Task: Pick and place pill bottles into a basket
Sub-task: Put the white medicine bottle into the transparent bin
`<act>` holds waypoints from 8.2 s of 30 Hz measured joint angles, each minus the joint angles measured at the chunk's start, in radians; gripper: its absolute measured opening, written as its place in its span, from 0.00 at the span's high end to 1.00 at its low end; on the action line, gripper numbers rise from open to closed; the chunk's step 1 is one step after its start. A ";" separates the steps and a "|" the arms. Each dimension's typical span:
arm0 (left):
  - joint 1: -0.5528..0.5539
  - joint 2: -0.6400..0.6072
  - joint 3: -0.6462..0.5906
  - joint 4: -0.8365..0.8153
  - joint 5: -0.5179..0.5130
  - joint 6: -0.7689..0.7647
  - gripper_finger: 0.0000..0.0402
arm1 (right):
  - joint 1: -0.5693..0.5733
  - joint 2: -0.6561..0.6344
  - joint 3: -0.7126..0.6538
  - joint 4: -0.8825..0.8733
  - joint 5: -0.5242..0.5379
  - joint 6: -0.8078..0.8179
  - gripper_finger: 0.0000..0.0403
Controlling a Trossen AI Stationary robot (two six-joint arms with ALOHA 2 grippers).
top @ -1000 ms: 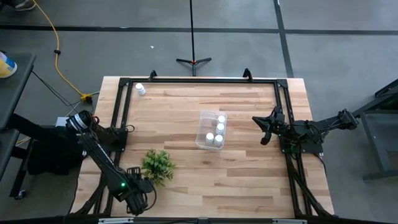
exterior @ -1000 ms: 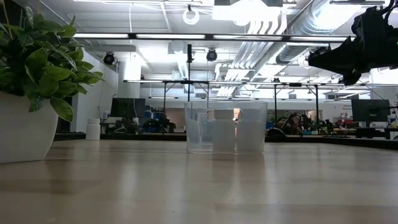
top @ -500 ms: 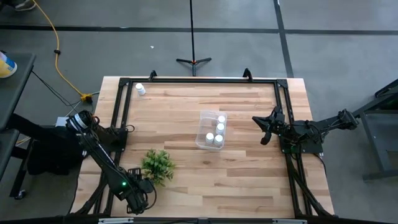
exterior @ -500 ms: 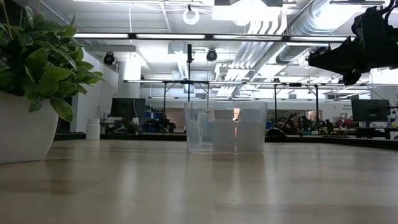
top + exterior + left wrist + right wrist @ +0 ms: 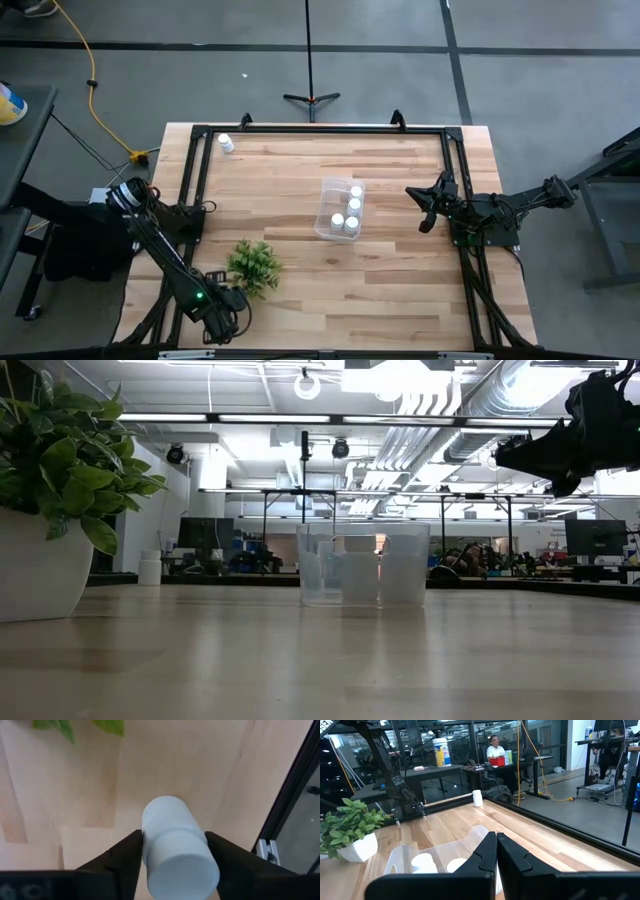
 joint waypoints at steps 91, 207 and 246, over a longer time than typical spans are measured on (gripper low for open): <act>1.087 0.271 0.746 0.026 -0.159 1.252 0.46 | 0.000 0.000 0.000 0.000 0.004 -0.035 1.00; 1.324 0.390 1.278 -0.612 -0.537 1.014 0.26 | 0.000 0.039 0.000 0.000 -0.001 -0.014 1.00; 1.497 -0.801 -0.204 -0.037 -0.617 0.408 0.26 | 0.000 0.039 0.000 0.000 0.004 0.009 1.00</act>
